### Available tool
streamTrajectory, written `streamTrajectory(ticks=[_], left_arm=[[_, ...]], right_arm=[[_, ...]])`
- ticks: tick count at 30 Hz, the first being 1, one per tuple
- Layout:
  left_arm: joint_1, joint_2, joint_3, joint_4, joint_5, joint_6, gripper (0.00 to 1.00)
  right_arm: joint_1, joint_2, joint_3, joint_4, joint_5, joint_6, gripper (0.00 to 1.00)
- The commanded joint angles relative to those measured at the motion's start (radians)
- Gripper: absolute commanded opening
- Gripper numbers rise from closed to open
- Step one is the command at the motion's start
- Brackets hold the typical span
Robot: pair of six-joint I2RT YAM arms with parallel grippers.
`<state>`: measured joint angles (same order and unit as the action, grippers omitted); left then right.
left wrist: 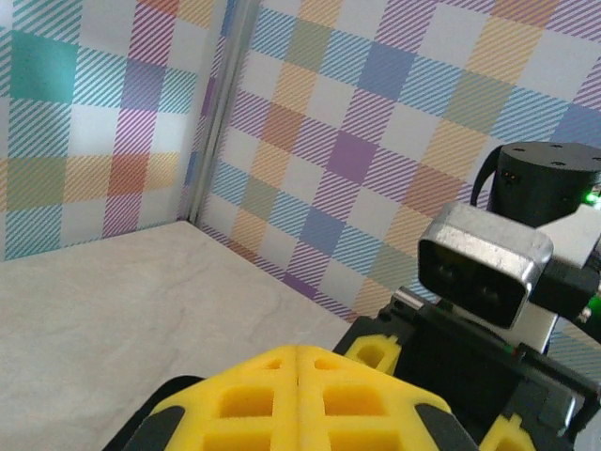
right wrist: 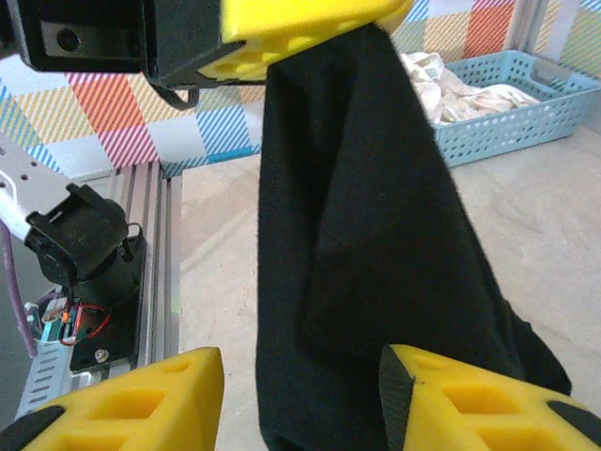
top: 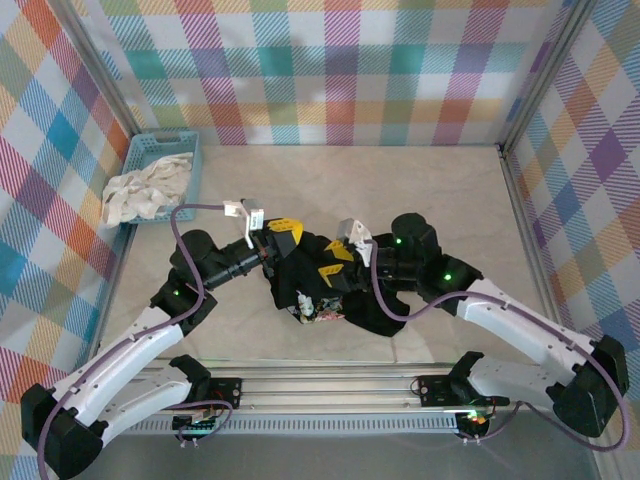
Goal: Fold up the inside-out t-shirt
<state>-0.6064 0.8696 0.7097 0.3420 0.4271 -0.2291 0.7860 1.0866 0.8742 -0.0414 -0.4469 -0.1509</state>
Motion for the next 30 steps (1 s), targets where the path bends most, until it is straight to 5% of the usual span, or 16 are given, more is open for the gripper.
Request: streamTrajectory(ticks=[1,10,16,23,30], left_arm=[[-0.001,0.003,0.029,0.008,0.015,0.022,0.00],[-0.007,0.002,0.024,0.003,0.014,0.021,0.00],[-0.007,-0.008,0.022,-0.019,-0.011,0.040,0.00],[-0.007,0.011,0.015,-0.150,-0.279,0.086,0.08],[-0.013,-0.042,0.011,-0.264,-0.276,0.037,0.32]], right_arm=[[0.015,0.029,0.058,0.073,0.025,-0.031,0.49],[0.016,0.058,0.080,0.061,0.140,0.011,0.44],[0.016,0.057,0.122,0.004,0.120,0.008,0.00],[-0.030,0.054,0.317,-0.216,-0.116,0.041,0.00],[-0.065,0.123,0.348,-0.137,-0.245,0.243,0.00]])
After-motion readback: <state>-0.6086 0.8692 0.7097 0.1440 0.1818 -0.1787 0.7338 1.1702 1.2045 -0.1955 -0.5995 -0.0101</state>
